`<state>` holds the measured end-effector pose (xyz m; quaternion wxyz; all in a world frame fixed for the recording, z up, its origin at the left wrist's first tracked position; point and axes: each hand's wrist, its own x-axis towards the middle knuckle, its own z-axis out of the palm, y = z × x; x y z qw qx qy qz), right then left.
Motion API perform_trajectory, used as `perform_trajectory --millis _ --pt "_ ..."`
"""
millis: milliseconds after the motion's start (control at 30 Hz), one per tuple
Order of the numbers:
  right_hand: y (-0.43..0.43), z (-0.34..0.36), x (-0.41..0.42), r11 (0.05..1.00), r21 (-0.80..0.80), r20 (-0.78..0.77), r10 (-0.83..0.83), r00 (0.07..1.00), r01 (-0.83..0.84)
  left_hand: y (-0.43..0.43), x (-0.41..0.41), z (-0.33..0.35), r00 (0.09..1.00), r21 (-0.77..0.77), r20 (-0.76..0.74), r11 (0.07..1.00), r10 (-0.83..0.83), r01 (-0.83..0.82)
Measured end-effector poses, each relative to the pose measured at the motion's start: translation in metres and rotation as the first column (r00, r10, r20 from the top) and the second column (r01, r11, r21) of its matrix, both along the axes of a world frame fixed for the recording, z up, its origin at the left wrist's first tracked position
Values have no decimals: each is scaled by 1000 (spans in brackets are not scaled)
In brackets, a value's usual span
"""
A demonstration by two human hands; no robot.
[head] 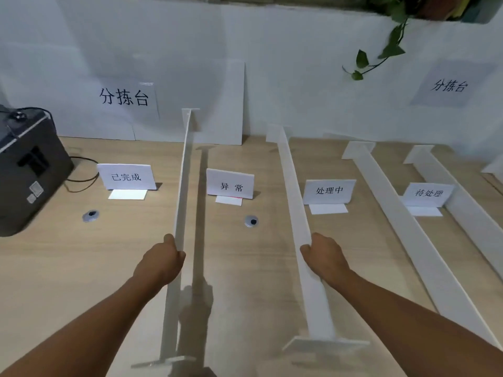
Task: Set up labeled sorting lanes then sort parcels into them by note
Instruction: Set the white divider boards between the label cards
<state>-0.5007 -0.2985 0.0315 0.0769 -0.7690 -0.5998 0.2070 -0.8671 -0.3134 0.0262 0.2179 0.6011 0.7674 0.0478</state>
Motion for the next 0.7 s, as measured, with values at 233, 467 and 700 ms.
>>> perform_trajectory --millis 233,467,700 --pt "6 -45 -46 997 -56 29 -47 998 49 17 -34 -49 997 -78 31 994 -74 76" --pt "-2 -99 -64 996 -81 107 -28 994 37 22 -41 -100 996 -73 50 994 -73 76" --pt "-2 -63 -49 992 -123 119 -12 993 26 24 -47 -70 997 9 -43 998 -59 59"
